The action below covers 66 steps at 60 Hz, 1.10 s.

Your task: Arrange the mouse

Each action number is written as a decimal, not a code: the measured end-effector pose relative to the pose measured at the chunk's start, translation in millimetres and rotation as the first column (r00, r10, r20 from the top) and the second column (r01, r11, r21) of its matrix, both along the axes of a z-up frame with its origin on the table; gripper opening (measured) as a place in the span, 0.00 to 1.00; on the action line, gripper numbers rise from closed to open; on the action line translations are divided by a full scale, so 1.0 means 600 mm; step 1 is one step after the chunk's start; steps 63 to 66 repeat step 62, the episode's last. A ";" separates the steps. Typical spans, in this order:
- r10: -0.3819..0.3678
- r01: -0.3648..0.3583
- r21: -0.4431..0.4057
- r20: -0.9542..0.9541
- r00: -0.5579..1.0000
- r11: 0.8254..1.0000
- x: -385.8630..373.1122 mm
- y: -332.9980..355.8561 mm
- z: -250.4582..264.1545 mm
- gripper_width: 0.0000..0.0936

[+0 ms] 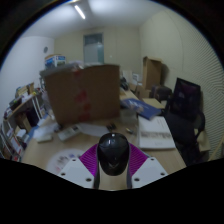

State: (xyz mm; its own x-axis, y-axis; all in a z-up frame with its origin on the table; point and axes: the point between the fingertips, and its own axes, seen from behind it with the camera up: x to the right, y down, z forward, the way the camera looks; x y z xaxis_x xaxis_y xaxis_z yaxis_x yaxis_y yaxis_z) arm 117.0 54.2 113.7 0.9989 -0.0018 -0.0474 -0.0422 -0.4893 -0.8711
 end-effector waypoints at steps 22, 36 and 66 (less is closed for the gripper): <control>0.137 -0.132 -0.099 0.044 0.990 0.986 -0.299 -0.004 -0.124 0.39; 0.090 -0.080 -0.184 0.046 0.995 0.980 -0.287 -0.034 -0.214 0.49; 0.121 -0.125 -0.261 -0.033 0.992 0.957 -0.258 -0.177 -0.094 0.90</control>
